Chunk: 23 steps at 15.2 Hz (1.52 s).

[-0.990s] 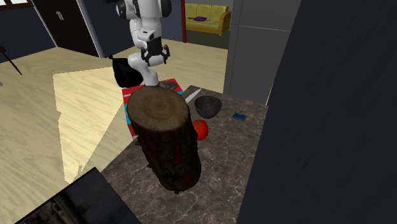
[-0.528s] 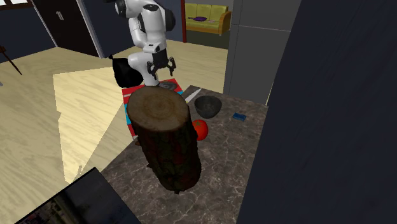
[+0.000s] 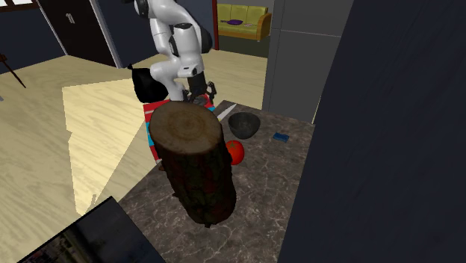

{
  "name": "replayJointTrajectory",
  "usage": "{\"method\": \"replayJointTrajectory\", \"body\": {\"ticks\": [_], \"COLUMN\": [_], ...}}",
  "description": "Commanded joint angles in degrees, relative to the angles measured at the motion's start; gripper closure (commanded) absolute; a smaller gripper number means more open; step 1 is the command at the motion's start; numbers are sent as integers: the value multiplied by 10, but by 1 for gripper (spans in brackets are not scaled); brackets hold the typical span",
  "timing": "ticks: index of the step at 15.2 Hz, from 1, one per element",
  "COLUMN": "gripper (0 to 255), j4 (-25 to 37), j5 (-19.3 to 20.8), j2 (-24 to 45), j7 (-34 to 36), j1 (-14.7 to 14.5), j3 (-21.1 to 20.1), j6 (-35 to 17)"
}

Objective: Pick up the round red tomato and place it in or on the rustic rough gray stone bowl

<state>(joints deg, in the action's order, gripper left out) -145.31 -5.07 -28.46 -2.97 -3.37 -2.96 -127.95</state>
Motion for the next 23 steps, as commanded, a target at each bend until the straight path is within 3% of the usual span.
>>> {"method": "replayJointTrajectory", "body": {"ticks": [1,12,23], "gripper": [0,0,0], "j4": [10,112,130], "j5": [-6,-86,-102], "j2": [43,255,317], "j7": [-16,-115,-128], "j1": [-4,-45,-49], "j3": [4,13,9], "j6": [-60,-299,-344]}}
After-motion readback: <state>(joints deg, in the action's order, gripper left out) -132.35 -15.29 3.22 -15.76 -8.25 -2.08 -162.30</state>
